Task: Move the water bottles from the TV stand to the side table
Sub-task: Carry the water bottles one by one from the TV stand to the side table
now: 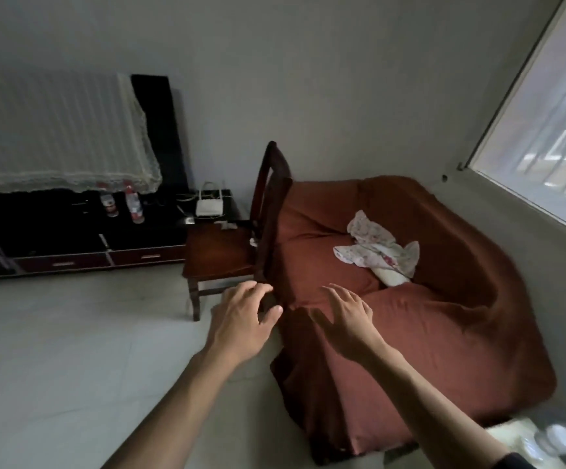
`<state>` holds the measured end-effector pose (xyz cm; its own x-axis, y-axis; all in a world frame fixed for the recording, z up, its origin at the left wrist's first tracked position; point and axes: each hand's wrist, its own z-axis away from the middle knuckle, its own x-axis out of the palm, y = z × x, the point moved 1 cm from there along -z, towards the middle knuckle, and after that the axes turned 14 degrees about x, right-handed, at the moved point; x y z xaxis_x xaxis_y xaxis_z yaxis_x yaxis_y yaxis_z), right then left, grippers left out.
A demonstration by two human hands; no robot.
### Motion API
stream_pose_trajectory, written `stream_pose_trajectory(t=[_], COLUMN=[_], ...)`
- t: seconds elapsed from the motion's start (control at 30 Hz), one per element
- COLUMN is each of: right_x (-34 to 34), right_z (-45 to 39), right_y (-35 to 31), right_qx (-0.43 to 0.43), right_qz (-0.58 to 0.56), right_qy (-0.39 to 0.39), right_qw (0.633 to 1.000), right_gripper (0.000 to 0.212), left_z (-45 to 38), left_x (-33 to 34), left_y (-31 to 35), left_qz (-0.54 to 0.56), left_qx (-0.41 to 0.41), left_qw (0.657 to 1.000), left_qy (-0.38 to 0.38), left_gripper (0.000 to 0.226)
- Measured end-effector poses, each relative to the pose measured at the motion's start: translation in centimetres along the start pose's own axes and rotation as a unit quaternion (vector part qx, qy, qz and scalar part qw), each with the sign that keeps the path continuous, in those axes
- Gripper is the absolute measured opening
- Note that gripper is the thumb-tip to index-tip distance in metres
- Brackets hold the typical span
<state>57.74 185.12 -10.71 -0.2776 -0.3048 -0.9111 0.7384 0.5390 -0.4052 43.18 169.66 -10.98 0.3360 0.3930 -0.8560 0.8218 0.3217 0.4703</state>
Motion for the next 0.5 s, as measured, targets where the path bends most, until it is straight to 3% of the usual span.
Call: stream_pose_trajectory(t=[0.23,0.5], right_x=[3.8,7.6], right_z=[-3.0,-8.7], right_y=[-10.3,-16.9], right_qx=[-0.097,-0.146], right_qz=[0.011,-0.005], right_qy=[-0.042,-0.075], right_qw=[0.994,0.986], right_gripper=[0.056,0.054], left_z=[3.3,1.3], left_x=[-5.5,-8.2], left_y=[-8.7,-15.2], left_qz=[-0.019,-0.046], left_qx=[-0.082,-0.128], left_qw=[0.995,0.989], left_qy=[0.062,0.055], left_gripper=[0.046,0.049])
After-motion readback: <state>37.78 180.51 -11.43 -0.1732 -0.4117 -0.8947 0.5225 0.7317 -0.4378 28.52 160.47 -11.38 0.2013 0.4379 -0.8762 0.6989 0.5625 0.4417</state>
